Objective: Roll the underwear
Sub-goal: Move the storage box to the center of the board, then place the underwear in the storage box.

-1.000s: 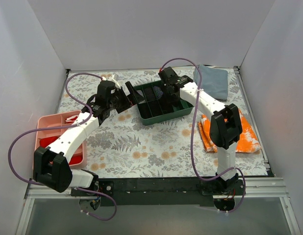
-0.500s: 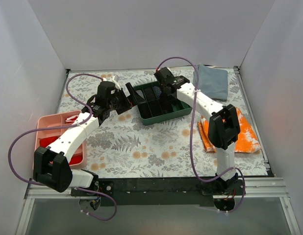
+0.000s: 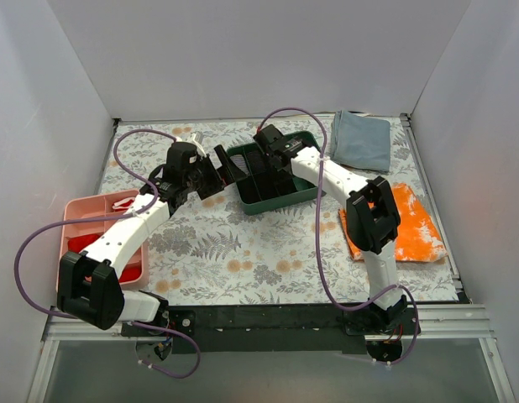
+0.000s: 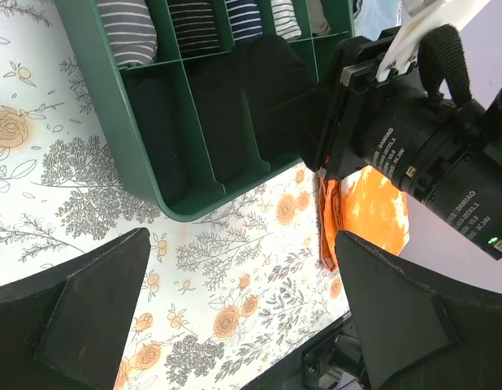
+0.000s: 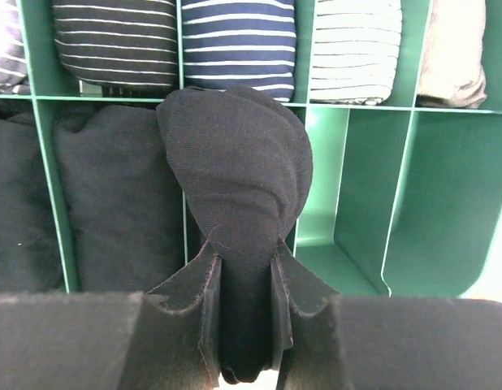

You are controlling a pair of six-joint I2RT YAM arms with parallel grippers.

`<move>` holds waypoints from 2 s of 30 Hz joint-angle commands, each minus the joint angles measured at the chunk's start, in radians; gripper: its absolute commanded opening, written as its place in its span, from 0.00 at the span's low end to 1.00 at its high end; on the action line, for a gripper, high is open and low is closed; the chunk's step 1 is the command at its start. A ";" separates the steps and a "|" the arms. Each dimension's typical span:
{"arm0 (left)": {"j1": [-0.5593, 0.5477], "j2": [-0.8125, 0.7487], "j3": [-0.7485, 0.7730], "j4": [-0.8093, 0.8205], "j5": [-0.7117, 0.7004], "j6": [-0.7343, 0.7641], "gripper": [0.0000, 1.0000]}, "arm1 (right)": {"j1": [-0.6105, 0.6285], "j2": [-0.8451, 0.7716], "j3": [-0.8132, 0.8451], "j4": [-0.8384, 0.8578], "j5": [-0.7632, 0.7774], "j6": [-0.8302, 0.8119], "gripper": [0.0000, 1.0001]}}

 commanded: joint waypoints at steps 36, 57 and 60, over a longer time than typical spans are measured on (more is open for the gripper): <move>0.017 -0.023 -0.058 0.009 0.026 -0.003 0.98 | -0.059 -0.182 -0.465 0.471 -0.181 0.077 0.49; 0.017 -0.027 -0.068 0.007 0.030 0.000 0.98 | -0.084 -0.275 -0.384 0.433 -0.203 0.045 0.17; 0.017 -0.026 -0.071 0.007 0.027 -0.002 0.98 | -0.090 -0.254 -0.381 0.436 -0.218 0.045 0.13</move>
